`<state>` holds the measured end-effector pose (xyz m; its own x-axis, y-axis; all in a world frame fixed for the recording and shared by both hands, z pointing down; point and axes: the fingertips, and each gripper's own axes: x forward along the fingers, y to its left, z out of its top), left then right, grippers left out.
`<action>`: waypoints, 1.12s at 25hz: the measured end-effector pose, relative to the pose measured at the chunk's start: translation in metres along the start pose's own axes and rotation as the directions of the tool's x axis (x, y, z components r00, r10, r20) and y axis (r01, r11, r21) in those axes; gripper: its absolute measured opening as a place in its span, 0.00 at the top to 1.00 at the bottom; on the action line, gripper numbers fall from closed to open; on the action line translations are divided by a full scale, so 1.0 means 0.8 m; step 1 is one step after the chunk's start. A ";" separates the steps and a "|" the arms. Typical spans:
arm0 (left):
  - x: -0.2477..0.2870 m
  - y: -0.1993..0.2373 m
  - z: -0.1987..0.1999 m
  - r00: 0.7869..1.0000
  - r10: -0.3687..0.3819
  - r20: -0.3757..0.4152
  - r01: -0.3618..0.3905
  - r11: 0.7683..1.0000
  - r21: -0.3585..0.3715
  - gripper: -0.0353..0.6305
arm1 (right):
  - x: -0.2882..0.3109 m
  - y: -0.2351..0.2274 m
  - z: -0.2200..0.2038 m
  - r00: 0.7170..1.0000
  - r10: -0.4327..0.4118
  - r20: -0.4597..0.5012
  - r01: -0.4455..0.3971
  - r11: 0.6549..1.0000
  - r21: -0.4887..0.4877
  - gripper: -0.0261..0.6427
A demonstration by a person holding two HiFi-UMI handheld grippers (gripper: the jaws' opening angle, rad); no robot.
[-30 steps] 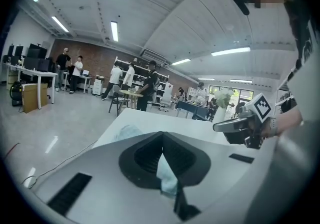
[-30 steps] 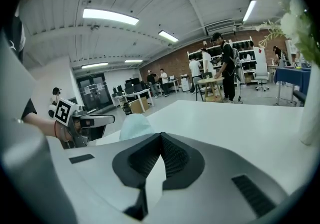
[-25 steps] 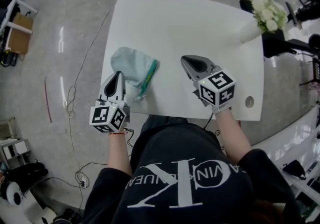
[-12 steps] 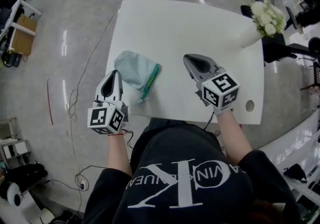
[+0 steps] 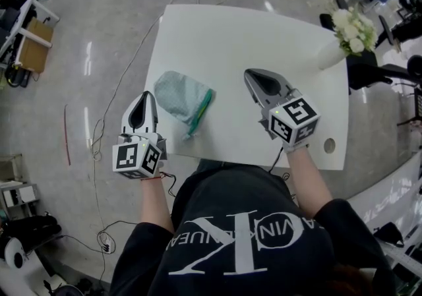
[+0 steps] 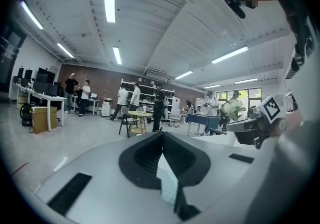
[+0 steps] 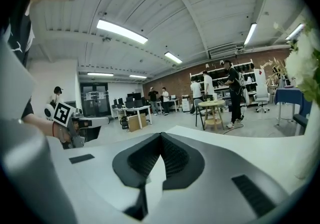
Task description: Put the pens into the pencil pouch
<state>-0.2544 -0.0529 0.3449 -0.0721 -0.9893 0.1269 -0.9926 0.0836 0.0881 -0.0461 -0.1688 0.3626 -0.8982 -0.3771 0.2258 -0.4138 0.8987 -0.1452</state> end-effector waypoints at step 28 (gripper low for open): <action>0.000 0.012 0.043 0.995 0.047 0.084 -0.050 0.998 0.032 0.94 | 0.006 -0.001 0.034 0.997 0.016 0.073 -0.013 0.999 -0.041 0.95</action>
<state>-0.2675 -0.0558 0.3118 -0.1264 -0.9908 0.0473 -0.9904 0.1288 0.0496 -0.0544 -0.1772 0.3374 -0.9134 -0.3777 0.1521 -0.3953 0.9121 -0.1089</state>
